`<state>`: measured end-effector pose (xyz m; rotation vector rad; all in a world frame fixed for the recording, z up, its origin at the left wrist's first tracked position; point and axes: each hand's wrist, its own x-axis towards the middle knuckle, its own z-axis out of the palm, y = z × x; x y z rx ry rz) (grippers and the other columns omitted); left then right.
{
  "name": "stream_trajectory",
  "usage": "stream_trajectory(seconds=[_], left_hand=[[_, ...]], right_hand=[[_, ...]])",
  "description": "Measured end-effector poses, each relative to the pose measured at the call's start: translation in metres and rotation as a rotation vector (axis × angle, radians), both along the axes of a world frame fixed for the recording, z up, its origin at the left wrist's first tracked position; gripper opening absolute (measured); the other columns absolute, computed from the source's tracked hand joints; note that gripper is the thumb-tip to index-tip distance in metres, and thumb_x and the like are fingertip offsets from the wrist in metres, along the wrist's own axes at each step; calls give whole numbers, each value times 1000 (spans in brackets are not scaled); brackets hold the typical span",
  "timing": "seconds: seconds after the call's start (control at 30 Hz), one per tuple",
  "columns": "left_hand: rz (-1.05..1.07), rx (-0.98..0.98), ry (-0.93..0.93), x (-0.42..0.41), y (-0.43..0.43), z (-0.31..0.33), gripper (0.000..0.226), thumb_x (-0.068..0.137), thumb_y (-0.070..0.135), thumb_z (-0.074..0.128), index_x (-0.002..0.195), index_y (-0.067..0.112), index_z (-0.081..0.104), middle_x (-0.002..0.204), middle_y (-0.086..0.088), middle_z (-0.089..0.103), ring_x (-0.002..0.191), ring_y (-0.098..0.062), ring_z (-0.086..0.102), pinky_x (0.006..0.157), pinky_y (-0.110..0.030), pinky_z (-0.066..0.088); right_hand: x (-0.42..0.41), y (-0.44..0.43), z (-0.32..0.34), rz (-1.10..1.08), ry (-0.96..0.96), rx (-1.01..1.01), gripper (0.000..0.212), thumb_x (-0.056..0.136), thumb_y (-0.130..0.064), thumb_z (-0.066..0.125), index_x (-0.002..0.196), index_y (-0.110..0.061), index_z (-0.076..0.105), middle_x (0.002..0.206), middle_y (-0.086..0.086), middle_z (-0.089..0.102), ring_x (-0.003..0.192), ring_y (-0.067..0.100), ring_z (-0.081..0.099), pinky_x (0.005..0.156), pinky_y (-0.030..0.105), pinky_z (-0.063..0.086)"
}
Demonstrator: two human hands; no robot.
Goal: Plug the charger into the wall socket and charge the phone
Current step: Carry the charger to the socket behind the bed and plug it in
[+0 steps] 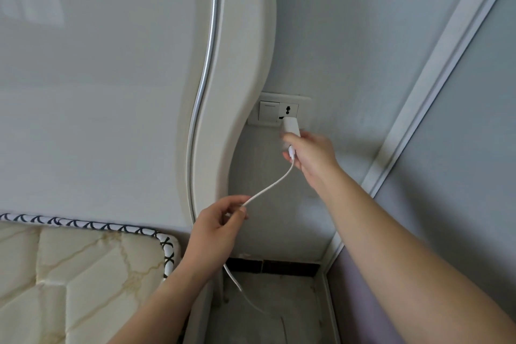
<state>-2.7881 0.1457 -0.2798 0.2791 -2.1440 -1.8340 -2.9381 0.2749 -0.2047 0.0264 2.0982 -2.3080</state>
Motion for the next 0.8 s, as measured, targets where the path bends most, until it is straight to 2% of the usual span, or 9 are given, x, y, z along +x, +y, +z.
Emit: stream_trajectory(seconds=[0.1,0.17,0.27,0.37,0.43,0.53,0.63,0.7,0.8], left_hand=[[-14,-18,4,0,0,1,21,87,16,56,92,30,70,67,13,66,59,-3,51,61,-15,42],[-27,-28,2,1,0,-2,22,87,16,55,92,32,70,69,15,67,61,-6,51,60,-14,42],[-19,-34,-12,2,-5,-7,22,87,18,56,92,35,70,73,13,69,66,-12,57,67,-23,46],[-14,-4,-13,0,-10,-7,23,88,16,57,92,34,70,70,13,69,63,-5,56,68,-28,45],[-10,25,-10,-1,-12,-5,22,88,14,57,94,30,71,68,12,69,63,-7,55,67,-27,44],[-13,39,-6,-2,-12,-4,21,88,11,56,95,25,71,67,12,69,61,-8,52,63,-24,43],[-38,65,12,-4,-10,-3,22,89,7,54,95,21,70,68,13,69,56,-7,47,55,-15,41],[-36,75,14,-4,-9,-2,21,89,7,54,95,20,69,68,13,69,55,-7,46,52,-13,40],[-26,86,23,-1,-7,1,22,89,8,54,94,22,69,68,13,69,54,-4,46,53,-12,40]], right_hand=[[4,-1,-2,-5,87,128,13,75,-15,69,65,-22,65,61,-2,59,49,5,56,44,11,46],[5,-3,-4,-16,148,172,14,78,-20,70,66,-25,64,59,-5,58,41,-3,53,44,11,48],[7,-5,-5,-7,159,161,4,79,-20,70,80,-20,66,64,-6,61,47,-1,55,51,14,53],[8,-7,-1,-16,138,154,9,80,-20,69,86,-13,68,64,-5,60,46,1,53,45,11,48],[7,-9,1,-27,122,132,10,80,-21,69,81,-11,67,59,-2,57,46,5,52,39,10,42],[6,-11,5,-37,110,130,13,80,-22,70,79,-10,67,60,0,55,49,8,52,39,9,42],[2,-12,7,-51,129,166,25,80,-26,69,60,-15,58,53,0,50,36,2,46,36,8,35],[1,-10,6,-37,140,194,30,80,-27,69,55,-19,54,52,-1,51,31,-2,45,35,7,34],[2,-7,4,-31,131,184,19,78,-32,70,77,-14,67,64,0,60,45,-1,56,44,9,43]])
